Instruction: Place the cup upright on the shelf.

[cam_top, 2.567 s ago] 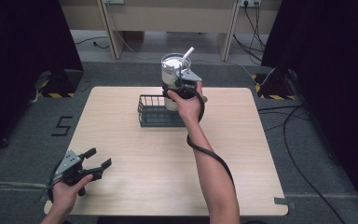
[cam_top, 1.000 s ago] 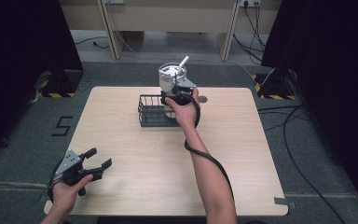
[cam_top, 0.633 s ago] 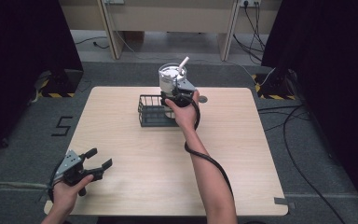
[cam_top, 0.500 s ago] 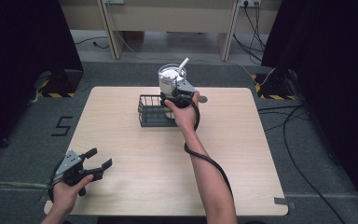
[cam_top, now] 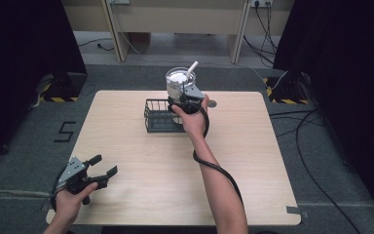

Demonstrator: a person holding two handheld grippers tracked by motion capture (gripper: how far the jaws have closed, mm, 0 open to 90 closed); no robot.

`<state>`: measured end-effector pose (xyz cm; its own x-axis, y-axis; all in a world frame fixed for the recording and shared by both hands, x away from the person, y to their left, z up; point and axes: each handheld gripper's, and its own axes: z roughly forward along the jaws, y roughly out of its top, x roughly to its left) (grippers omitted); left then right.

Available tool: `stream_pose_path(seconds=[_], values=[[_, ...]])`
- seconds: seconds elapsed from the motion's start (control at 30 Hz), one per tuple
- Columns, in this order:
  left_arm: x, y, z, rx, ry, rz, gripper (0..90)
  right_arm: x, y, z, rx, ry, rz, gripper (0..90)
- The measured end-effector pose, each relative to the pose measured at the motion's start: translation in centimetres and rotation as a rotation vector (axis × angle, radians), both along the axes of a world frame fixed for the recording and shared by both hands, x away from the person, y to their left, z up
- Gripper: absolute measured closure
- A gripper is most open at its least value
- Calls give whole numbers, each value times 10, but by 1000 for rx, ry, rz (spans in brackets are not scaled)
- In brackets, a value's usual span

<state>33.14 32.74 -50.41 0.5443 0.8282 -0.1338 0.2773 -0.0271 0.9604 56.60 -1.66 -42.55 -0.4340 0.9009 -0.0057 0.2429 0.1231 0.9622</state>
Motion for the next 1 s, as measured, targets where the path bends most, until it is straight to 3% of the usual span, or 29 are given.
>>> stream_pose_path(seconds=[1.0], values=[[0,0,0,1,0,0,148,-14,-2,-1,11,-20,-35,99]])
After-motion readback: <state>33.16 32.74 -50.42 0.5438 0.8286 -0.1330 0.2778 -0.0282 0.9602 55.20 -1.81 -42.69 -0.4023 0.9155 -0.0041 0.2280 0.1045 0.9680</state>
